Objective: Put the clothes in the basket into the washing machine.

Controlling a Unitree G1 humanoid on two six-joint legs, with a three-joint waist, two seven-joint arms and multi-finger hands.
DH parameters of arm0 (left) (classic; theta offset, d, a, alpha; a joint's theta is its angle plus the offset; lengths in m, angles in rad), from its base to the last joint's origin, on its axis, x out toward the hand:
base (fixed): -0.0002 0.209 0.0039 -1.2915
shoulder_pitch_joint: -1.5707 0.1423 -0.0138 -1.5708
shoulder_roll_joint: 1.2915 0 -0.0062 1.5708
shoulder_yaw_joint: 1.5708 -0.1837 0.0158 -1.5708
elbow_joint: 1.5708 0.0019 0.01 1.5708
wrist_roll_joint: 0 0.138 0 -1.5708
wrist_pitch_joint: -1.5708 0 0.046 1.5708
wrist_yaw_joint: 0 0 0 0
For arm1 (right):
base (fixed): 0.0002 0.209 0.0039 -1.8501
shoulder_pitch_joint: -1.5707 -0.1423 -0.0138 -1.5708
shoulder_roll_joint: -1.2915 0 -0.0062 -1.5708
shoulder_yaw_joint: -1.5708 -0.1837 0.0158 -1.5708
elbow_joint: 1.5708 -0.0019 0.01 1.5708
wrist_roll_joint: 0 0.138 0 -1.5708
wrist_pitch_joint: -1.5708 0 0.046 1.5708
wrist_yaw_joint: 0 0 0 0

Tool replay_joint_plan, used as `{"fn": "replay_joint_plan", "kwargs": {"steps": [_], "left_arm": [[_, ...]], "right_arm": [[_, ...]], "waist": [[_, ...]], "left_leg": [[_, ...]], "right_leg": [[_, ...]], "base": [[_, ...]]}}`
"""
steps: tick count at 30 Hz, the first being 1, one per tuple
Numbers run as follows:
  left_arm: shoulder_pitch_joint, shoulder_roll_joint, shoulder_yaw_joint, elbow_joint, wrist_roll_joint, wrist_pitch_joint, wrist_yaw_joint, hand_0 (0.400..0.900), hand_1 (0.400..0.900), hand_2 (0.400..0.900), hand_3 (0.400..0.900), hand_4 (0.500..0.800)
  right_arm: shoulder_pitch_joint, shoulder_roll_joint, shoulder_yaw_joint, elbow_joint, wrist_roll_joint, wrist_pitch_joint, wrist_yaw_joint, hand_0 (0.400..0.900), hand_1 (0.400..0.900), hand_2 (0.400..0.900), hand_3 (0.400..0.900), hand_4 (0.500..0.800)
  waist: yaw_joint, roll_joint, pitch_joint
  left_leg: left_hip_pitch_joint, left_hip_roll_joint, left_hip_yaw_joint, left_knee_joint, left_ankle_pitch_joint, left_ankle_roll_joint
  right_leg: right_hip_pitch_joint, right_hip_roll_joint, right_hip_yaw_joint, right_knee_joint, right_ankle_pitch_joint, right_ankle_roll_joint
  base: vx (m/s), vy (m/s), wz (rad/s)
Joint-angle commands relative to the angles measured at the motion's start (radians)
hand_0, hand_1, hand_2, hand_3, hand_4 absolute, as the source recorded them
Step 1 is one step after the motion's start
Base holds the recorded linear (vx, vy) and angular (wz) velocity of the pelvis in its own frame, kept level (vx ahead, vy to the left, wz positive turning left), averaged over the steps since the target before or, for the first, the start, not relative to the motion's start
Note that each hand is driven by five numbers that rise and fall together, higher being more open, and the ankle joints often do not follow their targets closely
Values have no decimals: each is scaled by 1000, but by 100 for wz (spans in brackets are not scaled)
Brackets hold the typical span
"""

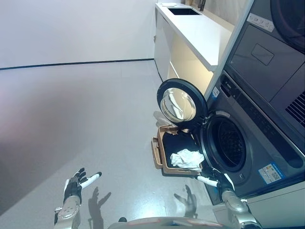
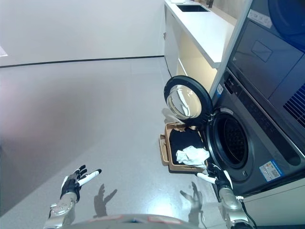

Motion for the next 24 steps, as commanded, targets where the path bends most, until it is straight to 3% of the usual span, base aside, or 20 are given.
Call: {"fn": "replay_joint_plan", "kwargs": {"steps": [1, 6, 12, 16, 18, 19, 20, 23, 24], "left_arm": [[-78, 51, 34, -41, 1, -62, 19, 900, 900, 900, 900, 800], [-98, 62, 25, -42, -9, -62, 23, 900, 900, 900, 900, 800], [-101, 56, 25, -48, -40, -64, 24, 900, 900, 900, 900, 800], [-125, 56, 13, -35, -58, -62, 24, 900, 900, 900, 900, 800], [-127, 51, 14, -32, -68, -60, 22, 900, 900, 900, 900, 800], [-134, 42, 7, -43, -87, -57, 21, 900, 900, 900, 900, 800], [-134, 42, 7, -43, -87, -57, 21, 900, 900, 900, 900, 800], [-156, 38, -10, -19, -99, -60, 22, 900, 900, 900, 900, 800], [-155, 39, -11, -25, -98, -60, 24, 900, 900, 900, 900, 800]], "right_arm": [[-58, -48, -11, -21, -3, -52, -14, 900, 900, 900, 900, 800], [-66, -55, 0, -30, 11, -51, -10, 900, 900, 900, 900, 800], [-61, -78, -6, -45, 18, -55, -8, 900, 900, 900, 900, 800], [-28, -108, -42, -78, 41, -70, -14, 900, 900, 900, 900, 800], [-24, -118, -48, -79, 38, -71, -16, 900, 900, 900, 900, 800], [-21, -136, -57, -91, 39, -73, -22, 900, 900, 900, 900, 800], [-21, -137, -57, -90, 39, -73, -22, 900, 900, 900, 900, 800], [-34, -153, -73, -98, 44, -75, -42, 900, 900, 900, 900, 800], [-35, -152, -75, -107, 45, -78, -47, 900, 900, 900, 900, 800]], "waist": [[5, 0, -26], [-3, 3, -6], [1, 6, -6], [-8, -4, 14], [-8, -10, 21], [3, -19, 55], [0, -18, 55], [13, -19, 89], [18, -24, 96]], "left_leg": [[-49, 29, -28, 80, -95, 22], [-85, 22, -45, 83, -78, 32], [-125, 69, -82, 130, -73, 9], [-163, 122, -127, 191, -62, -9], [-189, 115, -137, 267, -76, -7], [-249, 72, -153, 404, -66, 5], [-254, 71, -157, 411, -69, 6], [-367, 88, -200, 361, 106, 3], [-398, 91, -218, 334, 125, 10]], "right_leg": [[-157, -66, 3, 227, -17, 23], [-221, -55, 53, 283, -43, 10], [-236, -4, 31, 276, -60, -18], [-253, 68, 30, 338, -111, -69], [-243, 76, 28, 340, -119, -80], [-213, 74, 19, 340, -124, -102], [-213, 73, 15, 341, -125, -102], [-180, 82, 3, 332, -140, -116], [-189, 80, 12, 346, -142, -116]], "base": [[-16, 39, 3], [-28, -2, 4], [55, -146, 4], [32, -231, 30], [64, -232, 27], [33, -193, 29], [12, -122, 30], [64, -24, 7], [90, 7, -23]]}}
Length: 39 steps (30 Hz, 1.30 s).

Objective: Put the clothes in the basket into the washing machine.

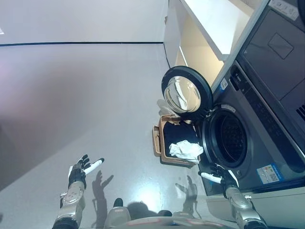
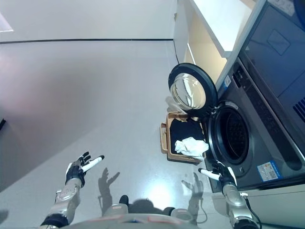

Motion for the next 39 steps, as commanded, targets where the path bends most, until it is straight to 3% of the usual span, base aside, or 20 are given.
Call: {"fn": "replay_joint_plan", "kwargs": {"steps": [1, 3, 5, 9, 13, 14, 15, 16, 19, 20, 22, 23, 25, 26, 28, 29, 30, 31, 36, 39], "left_arm": [[-24, 47, 10, -70, -19, -61, 26, 900, 900, 900, 900, 800], [-24, 46, 14, -43, -27, -69, 33, 900, 900, 900, 900, 800], [-28, 36, 15, -4, -47, -77, 46, 900, 900, 900, 900, 800], [-19, 21, 21, 23, -80, -93, 66, 900, 900, 900, 900, 800], [-29, 27, 16, 26, -111, -109, 92, 900, 900, 900, 900, 800], [-31, 40, 11, -1, -124, -117, 112, 900, 900, 900, 900, 800], [-31, 40, 11, -2, -124, -116, 113, 900, 900, 900, 900, 800], [-50, 62, 14, -11, -127, -118, 131, 900, 900, 900, 900, 800], [-103, 101, -20, 20, -134, -108, 128, 900, 900, 900, 900, 800], [-142, 142, -41, -11, -126, -122, 136, 900, 900, 900, 900, 800], [-149, 158, -39, -48, -119, -128, 145, 900, 900, 900, 900, 800], [-178, 183, -39, -56, -125, -134, 161, 900, 900, 900, 900, 800], [-206, 194, -43, -59, -129, -137, 174, 900, 900, 900, 900, 800], [-237, 205, -50, -62, -131, -143, 188, 900, 900, 900, 900, 800], [-247, 205, -52, -62, -129, -141, 188, 900, 900, 900, 900, 800], [-264, 215, -61, -60, -128, -148, 196, 900, 900, 900, 900, 800], [-265, 215, -61, -60, -129, -149, 196, 900, 900, 900, 900, 800], [-267, 215, -65, -55, -123, -152, 200, 900, 900, 900, 900, 800], [-260, 189, -76, 16, -125, -148, 179, 900, 900, 900, 900, 800], [-239, 171, -47, 36, -138, -145, 166, 900, 900, 900, 900, 800]], "right_arm": [[-15, -94, -55, -107, 33, -76, -48, 900, 900, 900, 900, 800], [-38, -91, -34, -90, 31, -84, -59, 900, 900, 900, 900, 800], [-65, -88, -12, -58, 28, -85, -67, 900, 900, 900, 900, 800], [-96, -99, 14, -46, 23, -85, -71, 900, 900, 900, 900, 800], [-127, -98, 48, -35, 23, -78, -76, 900, 900, 900, 900, 800], [-149, -92, 67, -35, 22, -71, -78, 900, 900, 900, 900, 800], [-149, -91, 67, -35, 22, -71, -78, 900, 900, 900, 900, 800], [-170, -75, 91, -45, 6, -64, -85, 900, 900, 900, 900, 800], [-196, -45, 89, 11, 33, -62, -101, 900, 900, 900, 900, 800], [-246, -28, 109, 21, 52, -62, -113, 900, 900, 900, 900, 800], [-257, -23, 116, 5, 53, -64, -117, 900, 900, 900, 900, 800], [-296, -24, 138, 0, 54, -64, -120, 900, 900, 900, 900, 800], [-317, -24, 149, 2, 58, -66, -123, 900, 900, 900, 900, 800], [-357, -30, 168, -6, 57, -63, -135, 900, 900, 900, 900, 800], [-365, -32, 168, -8, 57, -63, -137, 900, 900, 900, 900, 800], [-412, -42, 182, -18, 60, -66, -148, 900, 900, 900, 900, 800], [-413, -41, 182, -17, 60, -67, -148, 900, 900, 900, 900, 800], [-428, -44, 189, -24, 60, -67, -148, 900, 900, 900, 900, 800], [-446, -51, 200, 3, 65, -69, -147, 900, 900, 900, 900, 800], [-416, -33, 193, 7, 66, -70, -143, 900, 900, 900, 900, 800]], "waist": [[14, -20, -16], [24, -5, -10], [23, 26, -8], [32, 75, -23], [50, 93, -34], [63, 102, -44], [63, 96, -43], [81, 93, -50], [96, 59, -59], [106, 43, -40], [113, 35, -40], [121, 17, -35], [119, 11, -34], [125, -4, -24], [122, -8, -25], [123, -18, -18], [123, -18, -19], [123, -24, -15], [119, -14, -9], [105, 12, 14]], "left_leg": [[-179, 72, -73, -65, 158, 51], [-182, 114, -90, -207, 193, 47], [-168, 164, -45, -305, 209, 27], [-163, 190, -28, -340, 207, -2], [-170, 197, -15, -317, 206, -23], [-189, 185, -21, -261, 183, -27], [-188, 179, -17, -257, 180, -25], [-195, 152, -10, -213, 170, -30], [-272, 81, 12, -64, 121, -33], [-340, 47, 0, -32, 105, -21], [-387, 32, 0, -22, 104, -15], [-450, 8, -6, -5, 93, -1], [-475, -6, -12, -6, 88, 6], [-506, -25, -15, -8, 81, 19], [-516, -36, -18, -9, 75, 25], [-541, -52, -22, 3, 57, 37], [-543, -53, -22, 5, 55, 37], [-558, -67, -14, 29, 34, 44], [-502, -134, 4, 44, -38, 111], [-381, -155, 56, -1, -56, 153]], "right_leg": [[-70, 14, 28, 102, 11, 7], [-75, 25, 66, 144, -22, 7], [-68, 32, 112, 185, -68, 19], [-32, 7, 187, 194, -123, 45], [24, -62, 237, 163, -145, 85], [51, -133, 254, 160, -144, 123], [52, -139, 255, 161, -147, 125], [59, -224, 264, 171, -93, 166], [104, -294, 248, 121, 31, 194], [46, -287, 266, 125, 90, 191], [29, -287, 253, 101, 118, 196], [12, -296, 232, 60, 185, 205], [4, -294, 230, 45, 191, 202], [-10, -306, 207, 10, 257, 203], [-16, -311, 199, -7, 279, 203], [-35, -332, 193, -38, 370, 202], [-35, -332, 192, -41, 372, 203], [-43, -350, 189, -60, 437, 205], [-113, -382, 228, 1, 607, 160], [-181, -374, 154, 169, 597, 128]], "base": [[123, 31, -33], [229, 91, -51], [236, 124, -58], [274, 240, -82], [260, 310, -68], [322, 445, -74], [420, 650, -95], [316, 452, -53], [233, 310, -14], [123, 277, 11], [5, 155, 11], [27, 102, 12], [69, 146, 25], [119, 195, 27], [93, 168, 7], [58, 139, -4], [102, 240, -10], [66, 160, -13], [170, 341, -15], [190, 431, -10]]}}
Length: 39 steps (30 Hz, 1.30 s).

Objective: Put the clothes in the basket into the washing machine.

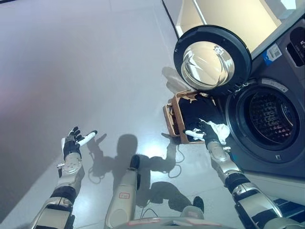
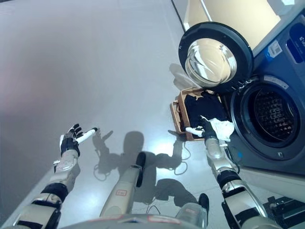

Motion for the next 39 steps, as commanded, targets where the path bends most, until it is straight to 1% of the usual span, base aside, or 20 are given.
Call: {"fn": "replay_joint_plan", "kwargs": {"steps": [1, 3, 4, 5, 8, 9, 12, 15, 17, 19, 20, 21, 22, 23, 24, 25, 28, 33, 38, 39], "left_arm": [[23, 41, 82, -20, -26, -77, 10, 900, 900, 900, 900, 800], [28, 34, 98, 13, -46, -81, 3, 900, 900, 900, 900, 800], [27, 33, 102, 32, -52, -81, -2, 900, 900, 900, 900, 800], [16, 32, 105, 65, -61, -81, -7, 900, 900, 900, 900, 800], [1, 30, 106, 97, -66, -77, -15, 900, 900, 900, 900, 800], [6, 21, 103, 78, -58, -86, -3, 900, 900, 900, 900, 800], [24, 21, 114, 80, -67, -88, -9, 900, 900, 900, 900, 800], [33, 22, 111, 93, -75, -79, -22, 900, 900, 900, 900, 800], [26, 23, 105, 86, -89, -79, -25, 900, 900, 900, 900, 800], [-2, 25, 83, 82, -92, -78, -26, 900, 900, 900, 900, 800], [-8, 23, 75, 83, -89, -74, -22, 900, 900, 900, 900, 800], [-17, 16, 71, 79, -111, -75, -18, 900, 900, 900, 900, 800], [-29, 9, 62, 75, -130, -80, -18, 900, 900, 900, 900, 800], [-46, -2, 40, 72, -134, -84, -20, 900, 900, 900, 900, 800], [-67, -16, 14, 79, -125, -82, -18, 900, 900, 900, 900, 800], [-78, -25, 0, 63, -131, -89, -20, 900, 900, 900, 900, 800], [-104, -32, -15, -1, -141, -102, -14, 900, 900, 900, 900, 800], [-83, -49, -7, -107, -164, -116, -14, 900, 900, 900, 900, 800], [-71, -70, 21, -226, -193, -134, -7, 900, 900, 900, 900, 800], [-71, -70, 21, -227, -193, -134, -6, 900, 900, 900, 900, 800]], "right_arm": [[-2, -62, -20, -27, 35, -63, -17, 900, 900, 900, 900, 800], [4, -52, -22, -18, 37, -63, -11, 900, 900, 900, 900, 800], [9, -51, -24, -18, 37, -64, -8, 900, 900, 900, 900, 800], [7, -49, -19, -16, 36, -67, -5, 900, 900, 900, 900, 800], [5, -47, -29, 7, 49, -71, -7, 900, 900, 900, 900, 800], [5, -42, -32, 17, 48, -71, -9, 900, 900, 900, 900, 800], [0, -38, -46, 60, 43, -65, -8, 900, 900, 900, 900, 800], [-8, -37, -62, 135, 36, -52, -8, 900, 900, 900, 900, 800], [-19, -48, -67, 171, 18, -42, -18, 900, 900, 900, 900, 800], [-47, -69, -68, 229, -6, -35, -43, 900, 900, 900, 900, 800], [-44, -73, -75, 266, -17, -28, -55, 900, 900, 900, 900, 800], [-73, -79, -70, 310, -31, -20, -71, 900, 900, 900, 900, 800], [-101, -100, -68, 340, -51, -10, -88, 900, 900, 900, 900, 800], [-118, -124, -69, 363, -86, -2, -108, 900, 900, 900, 900, 800], [-135, -158, -61, 395, -137, 12, -128, 900, 900, 900, 900, 800], [-154, -171, -62, 400, -146, 17, -145, 900, 900, 900, 900, 800], [-212, -229, -15, 412, -230, 42, -168, 900, 900, 900, 900, 800], [-267, -315, 59, 432, -382, 78, -178, 900, 900, 900, 900, 800], [-318, -430, 111, 433, -495, 97, -184, 900, 900, 900, 900, 800], [-318, -430, 112, 434, -495, 97, -184, 900, 900, 900, 900, 800]], "waist": [[-10, 52, 21], [-42, 58, 30], [-54, 61, 39], [-77, 65, 49], [-115, 59, 67], [-122, 57, 73], [-127, 46, 76], [-122, 38, 80], [-118, 37, 88], [-114, 40, 96], [-105, 47, 91], [-95, 58, 105], [-85, 73, 121], [-90, 82, 123], [-89, 102, 138], [-94, 118, 149], [-90, 162, 184], [-76, 206, 217], [-81, 250, 269], [-81, 249, 268]], "left_leg": [[142, 23, -89, -175, 32, -17], [218, 20, -69, -224, 30, -17], [244, 18, -66, -229, 25, -20], [283, 17, -68, -242, 15, -26], [331, -5, -75, -220, -21, -34], [356, -5, -81, -214, -38, -36], [385, -6, -102, -184, -72, -46], [391, 1, -137, -161, -95, -56], [370, 9, -163, -128, -111, -67], [336, 20, -206, -92, -132, -82], [326, 32, -223, -75, -138, -89], [315, 35, -231, -61, -140, -95], [309, 46, -234, -64, -132, -105], [294, 58, -228, -92, -100, -115], [283, 88, -202, -122, -66, -132], [272, 101, -183, -160, -33, -142], [254, 143, -123, -259, 27, -162], [203, 144, -96, -270, 33, -161], [112, 133, -83, -184, -1, -162], [110, 132, -83, -184, -1, -162]], "right_leg": [[38, 14, -26, 145, 169, 86], [-25, 63, -54, 127, 106, 89], [-38, 74, -73, 101, 72, 92], [-60, 99, -85, 42, 19, 96], [-68, 116, -73, -82, -3, 120], [-75, 121, -70, -114, 4, 129], [-93, 122, -51, -152, 32, 150], [-99, 131, -29, -136, 33, 156], [-120, 137, -36, -121, 22, 157], [-124, 150, -29, -134, -28, 146], [-132, 163, -42, -121, -74, 135], [-152, 176, -58, -78, -88, 127], [-155, 174, -79, -59, -89, 126], [-152, 158, -106, -68, -85, 125], [-151, 147, -145, -72, -87, 123], [-161, 139, -165, -81, -83, 124], [-223, 147, -178, -96, -70, 128], [-349, 150, -148, -47, -62, 130], [-497, 152, -104, 82, -103, 122], [-498, 152, -104, 83, -103, 122]], "base": [[242, 318, -1], [259, 190, 16], [266, 81, 43], [270, 12, 58], [252, -48, 57], [198, -89, 32], [184, -143, 35], [111, -218, 49], [26, -277, 69], [36, -347, 93], [92, -342, 80], [51, -279, 64], [-25, -249, 84], [-79, -247, 116], [-88, -179, 108], [-88, -104, 59], [-80, -22, -15], [-43, -17, -22], [-35, -24, -11], [0, 0, 0]]}}
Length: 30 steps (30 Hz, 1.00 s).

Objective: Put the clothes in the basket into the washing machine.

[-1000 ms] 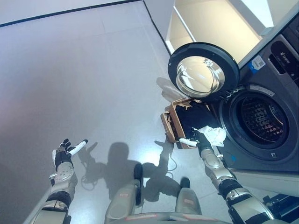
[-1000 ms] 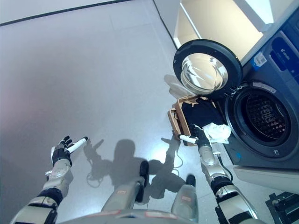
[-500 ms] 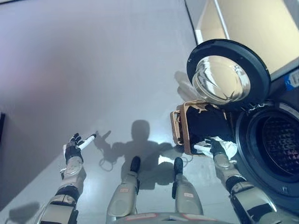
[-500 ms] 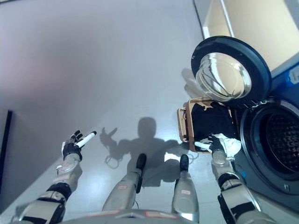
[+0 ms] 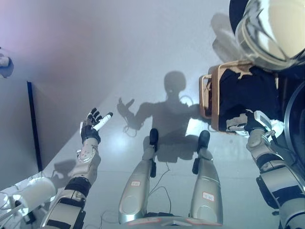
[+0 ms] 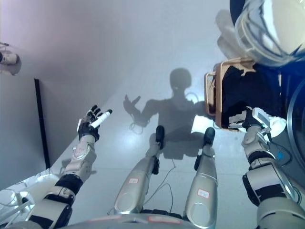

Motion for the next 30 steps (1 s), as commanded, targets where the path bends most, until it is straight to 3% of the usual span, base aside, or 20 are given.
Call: {"fn": "replay_joint_plan", "kwargs": {"steps": [1, 4, 12, 18, 26, 27, 28, 30], "left_arm": [[-12, 24, 69, -56, -23, -71, 39, 900, 900, 900, 900, 800], [14, 12, 61, -125, -4, -71, 34, 900, 900, 900, 900, 800], [25, -6, 61, -152, -5, -77, 51, 900, 900, 900, 900, 800], [28, -5, 48, -167, 7, -81, 59, 900, 900, 900, 900, 800], [43, -9, 45, -167, -7, -82, 41, 900, 900, 900, 900, 800], [44, -8, 45, -167, -7, -82, 41, 900, 900, 900, 900, 800], [46, -4, 45, -187, 0, -85, 47, 900, 900, 900, 900, 800], [52, -2, 47, -203, 8, -86, 51, 900, 900, 900, 900, 800]], "right_arm": [[-30, -160, 52, 24, -62, 20, -53, 900, 900, 900, 900, 800], [-71, -228, 96, 47, -137, 35, -51, 900, 900, 900, 900, 800], [-99, -301, 114, 49, -179, 48, -83, 900, 900, 900, 900, 800], [-116, -311, 128, 48, -189, 57, -94, 900, 900, 900, 900, 800], [-115, -290, 113, 95, -149, 55, -5, 900, 900, 900, 900, 800], [-119, -288, 109, 93, -138, 54, -4, 788, 788, 788, 788, 733], [-123, -288, 109, 96, -132, 52, 1, 429, 429, 429, 429, 518], [-140, -292, 111, 100, -126, 51, 4, 400, 400, 400, 400, 500]], "waist": [[-19, -3, 7], [-19, 23, 26], [-29, 43, 47], [-38, 52, 70], [-36, 62, 71], [-37, 63, 71], [-36, 65, 71], [-34, 68, 71]], "left_leg": [[-12, 67, -46, 199, -161, -67], [-58, 58, -37, 256, -189, -65], [-63, 50, -42, 289, -219, -56], [-56, 50, -42, 284, -217, -57], [-68, 44, -38, 290, -223, -53], [-72, 43, -37, 295, -226, -52], [-77, 41, -36, 302, -229, -51], [-83, 39, -35, 307, -232, -51]], "right_leg": [[-86, -51, 70, 33, 81, 41], [-154, -55, 92, 106, 49, 35], [-206, -51, 115, 201, -3, 23], [-222, -48, 118, 234, -21, 17], [-244, -40, 122, 251, -26, 6], [-246, -39, 124, 252, -26, 6], [-248, -39, 125, 253, -26, 5], [-254, -41, 125, 252, -23, 6]], "base": [[0, 0, 0], [29, -4, -9], [66, -27, -6], [67, -26, -1], [27, -8, -1], [16, 3, -4], [11, 8, -5], [3, 18, -6]]}}
